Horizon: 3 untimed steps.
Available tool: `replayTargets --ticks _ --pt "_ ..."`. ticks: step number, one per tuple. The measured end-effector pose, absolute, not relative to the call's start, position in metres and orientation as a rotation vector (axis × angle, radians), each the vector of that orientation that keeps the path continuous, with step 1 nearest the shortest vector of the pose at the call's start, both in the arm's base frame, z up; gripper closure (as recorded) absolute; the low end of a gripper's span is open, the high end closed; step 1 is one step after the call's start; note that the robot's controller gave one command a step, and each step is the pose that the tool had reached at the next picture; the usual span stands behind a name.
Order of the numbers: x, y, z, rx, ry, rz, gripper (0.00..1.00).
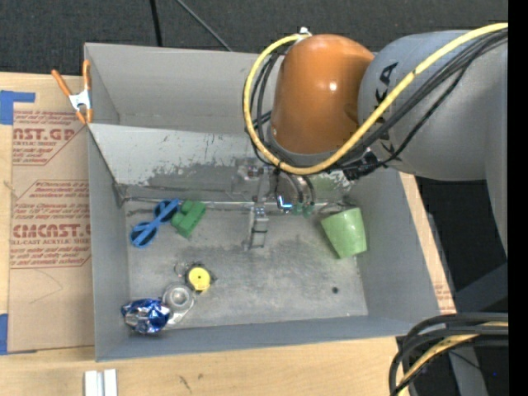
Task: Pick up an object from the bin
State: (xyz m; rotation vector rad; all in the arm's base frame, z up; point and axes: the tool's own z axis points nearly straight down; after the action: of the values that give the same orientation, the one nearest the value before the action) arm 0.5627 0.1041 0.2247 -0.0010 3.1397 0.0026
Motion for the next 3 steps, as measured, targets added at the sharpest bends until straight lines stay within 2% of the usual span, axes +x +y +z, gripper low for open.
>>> replayTargets --ticks 1,2,3 --pt "0.4973 0.1595 0.0656 -0.157 3.142 0.001 0.0" --pt "0.4998 0.1585 0.0698 -0.152 3.137 0.002 1.0" --pt "0.4995 0.1582 0.0694 -0.151 3.138 0.002 0.0"
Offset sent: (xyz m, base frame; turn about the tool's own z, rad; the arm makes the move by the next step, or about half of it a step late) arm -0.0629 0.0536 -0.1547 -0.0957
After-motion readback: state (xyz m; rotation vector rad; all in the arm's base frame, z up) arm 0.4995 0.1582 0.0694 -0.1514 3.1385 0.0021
